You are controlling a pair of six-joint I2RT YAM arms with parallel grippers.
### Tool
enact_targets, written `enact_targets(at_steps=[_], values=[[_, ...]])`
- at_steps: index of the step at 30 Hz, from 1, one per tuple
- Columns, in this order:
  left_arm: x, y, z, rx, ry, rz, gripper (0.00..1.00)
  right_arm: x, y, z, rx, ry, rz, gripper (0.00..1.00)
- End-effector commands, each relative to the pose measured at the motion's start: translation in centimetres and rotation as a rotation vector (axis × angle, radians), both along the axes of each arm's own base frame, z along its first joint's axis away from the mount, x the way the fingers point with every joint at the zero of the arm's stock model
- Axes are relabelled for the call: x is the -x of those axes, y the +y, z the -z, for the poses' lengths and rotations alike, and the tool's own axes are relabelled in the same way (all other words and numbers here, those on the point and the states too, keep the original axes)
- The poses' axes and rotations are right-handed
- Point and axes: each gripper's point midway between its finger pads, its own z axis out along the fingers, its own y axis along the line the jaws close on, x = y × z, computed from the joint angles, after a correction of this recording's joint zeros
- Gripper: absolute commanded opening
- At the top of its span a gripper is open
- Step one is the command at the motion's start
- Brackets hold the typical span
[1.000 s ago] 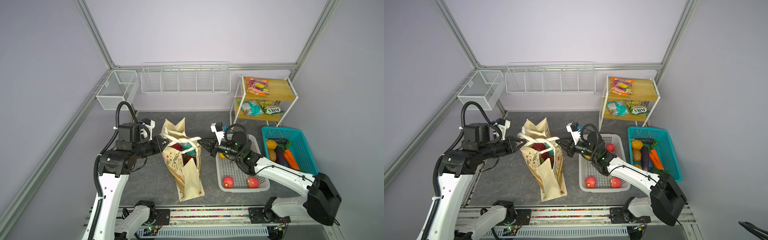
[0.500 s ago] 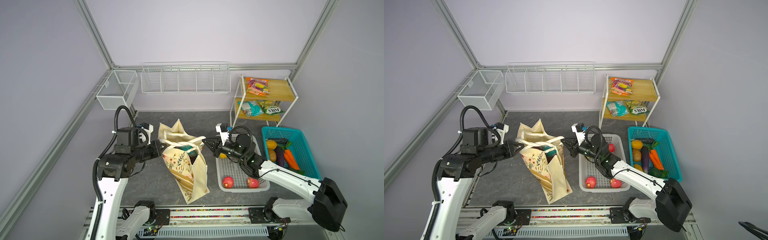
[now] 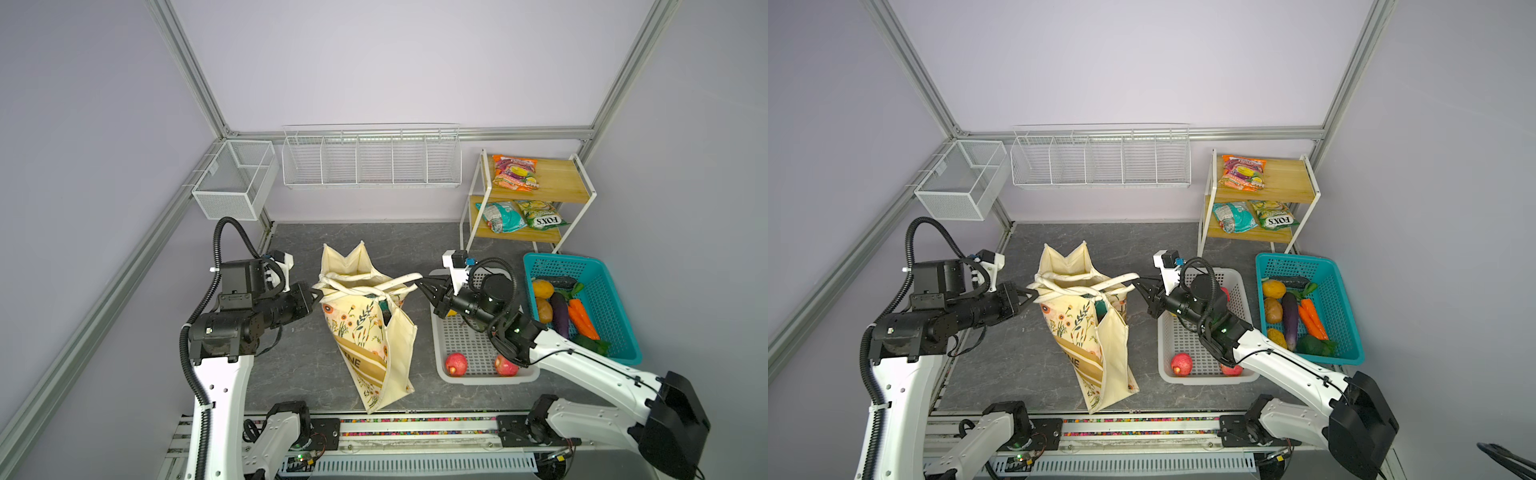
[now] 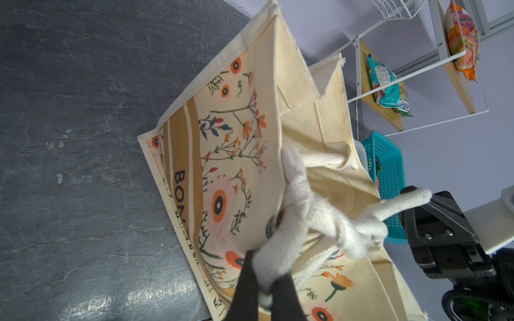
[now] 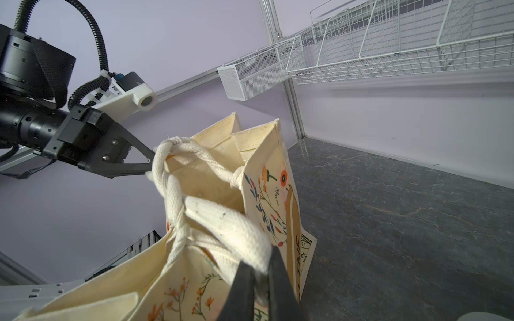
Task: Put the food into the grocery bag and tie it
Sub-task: 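Pull the handles apart to tighten the knot while the left gripper holds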
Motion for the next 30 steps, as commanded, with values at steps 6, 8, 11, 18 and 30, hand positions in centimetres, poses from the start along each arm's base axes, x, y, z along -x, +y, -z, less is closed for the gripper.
enact_targets(at_steps=[6, 8, 11, 18, 30], values=[[-0.5, 9.5, 1.3, -0.233, 0.022, -0.427, 0.00, -6.1, -11.3, -1.1, -0.012, -0.047, 0.557, 0.07], [-0.6, 10.1, 1.5, -0.234, 0.027, -0.457, 0.00, -6.2, -12.5, -0.9, -0.012, -0.038, 0.596, 0.07], [-0.8, 10.6, 1.6, -0.218, 0.027, -0.485, 0.00, -6.3, -13.6, -0.9, -0.002, -0.027, 0.622, 0.07], [-2.0, 7.7, 1.3, -0.087, -0.021, -0.359, 0.00, -5.0, -7.1, -0.3, 0.141, -0.051, 0.261, 0.08], [-1.2, 4.3, 2.4, 0.019, -0.030, -0.203, 0.00, -2.2, -0.9, 3.0, 0.461, -0.269, 0.025, 0.23]])
